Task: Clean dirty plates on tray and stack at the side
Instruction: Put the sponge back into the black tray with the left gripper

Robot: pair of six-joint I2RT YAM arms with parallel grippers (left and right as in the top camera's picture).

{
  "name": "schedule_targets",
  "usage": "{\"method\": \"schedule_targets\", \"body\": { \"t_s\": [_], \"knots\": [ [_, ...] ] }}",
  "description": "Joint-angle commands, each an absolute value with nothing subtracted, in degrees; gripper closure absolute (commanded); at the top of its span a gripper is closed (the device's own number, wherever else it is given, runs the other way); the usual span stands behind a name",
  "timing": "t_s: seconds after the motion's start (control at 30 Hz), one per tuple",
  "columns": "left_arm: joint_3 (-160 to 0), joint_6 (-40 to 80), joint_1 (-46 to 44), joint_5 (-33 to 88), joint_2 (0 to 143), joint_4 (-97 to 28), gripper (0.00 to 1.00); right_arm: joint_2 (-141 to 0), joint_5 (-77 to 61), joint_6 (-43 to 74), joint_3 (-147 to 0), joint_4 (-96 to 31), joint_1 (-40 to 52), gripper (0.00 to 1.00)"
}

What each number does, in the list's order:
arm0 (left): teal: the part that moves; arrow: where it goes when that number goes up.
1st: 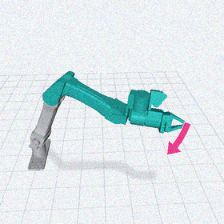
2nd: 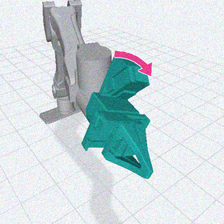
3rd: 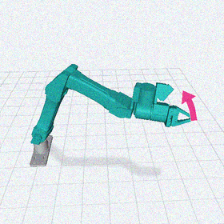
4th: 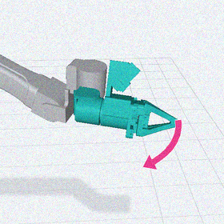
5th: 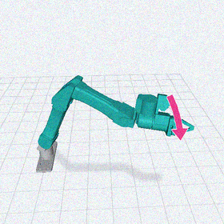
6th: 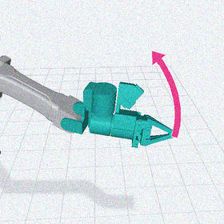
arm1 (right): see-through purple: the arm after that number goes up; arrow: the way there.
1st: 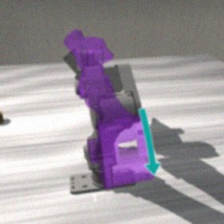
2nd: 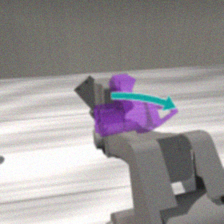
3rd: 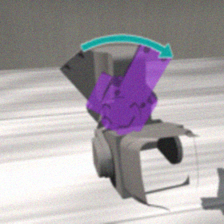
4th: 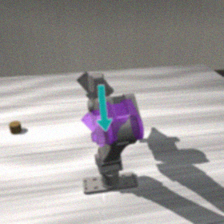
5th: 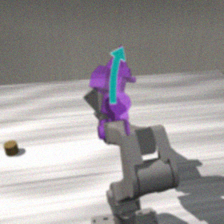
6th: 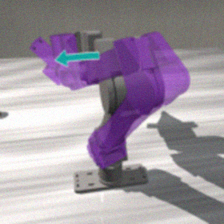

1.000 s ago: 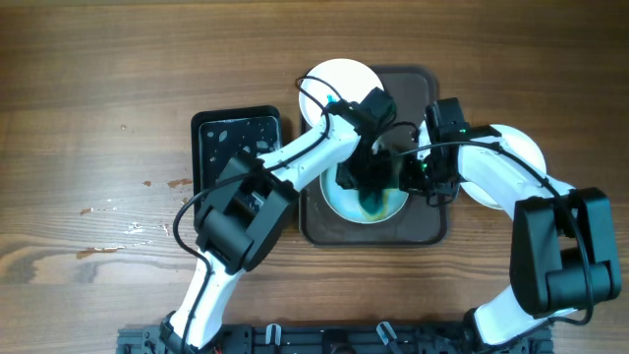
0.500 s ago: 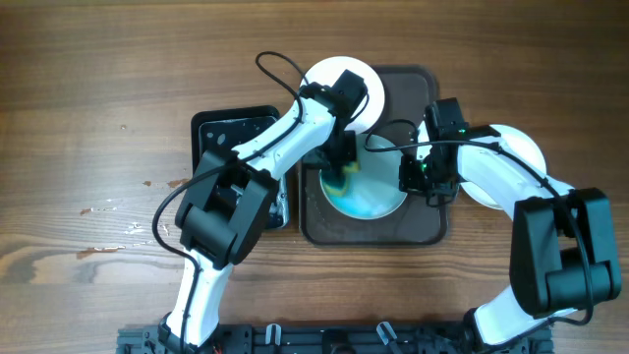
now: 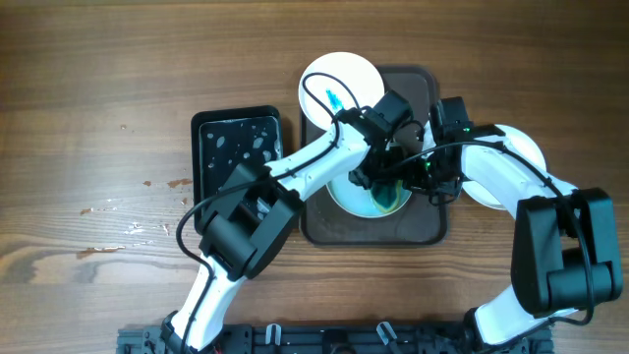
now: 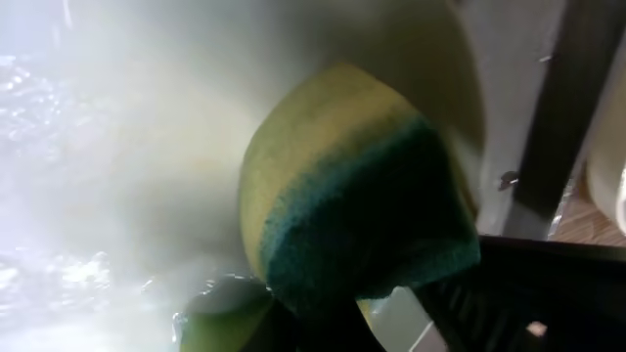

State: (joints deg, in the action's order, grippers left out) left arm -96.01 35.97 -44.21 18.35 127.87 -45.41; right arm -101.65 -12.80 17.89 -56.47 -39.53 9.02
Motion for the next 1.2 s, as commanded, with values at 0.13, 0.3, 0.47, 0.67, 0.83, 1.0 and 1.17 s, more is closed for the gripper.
{"method": "schedule_targets", "body": {
  "t_s": [0.13, 0.3, 0.47, 0.67, 0.83, 1.0, 1.17],
  "knots": [
    [-95.5, 36.5, -37.8, -4.4, 129.5, -60.6, 0.96, -104.1, -9.0, 16.5, -55.4, -39.9, 9.8, 0.96],
    [-95.5, 36.5, -32.8, -5.1, 126.3, -61.9, 0.96, -104.1, -9.0, 16.5, -55.4, -39.9, 9.8, 0.96],
    [-95.5, 36.2, -29.7, -0.4, 119.9, -61.8, 0.96, -104.1, -9.0, 16.5, -55.4, -39.9, 9.8, 0.96],
    [-95.5, 31.1, -25.6, 8.3, 109.3, -67.6, 0.96, -104.1, -9.0, 16.5, -55.4, -40.3, 9.8, 0.95],
    [-93.0, 30.9, -18.2, -4.5, 107.1, -73.5, 0.96, -104.1, -9.0, 16.5, -55.4, -40.1, 9.8, 0.96],
    [-74.0, 34.3, -13.5, -3.5, 107.1, -58.3, 0.96, -104.1, -9.0, 16.4, -55.4, -39.2, 9.8, 0.96],
    [-70.4, 33.3, -12.5, 0.6, 106.1, -54.5, 0.86, -103.8, -9.0, 15.3, -56.2, -39.4, 9.8, 0.96]
  ]
}}
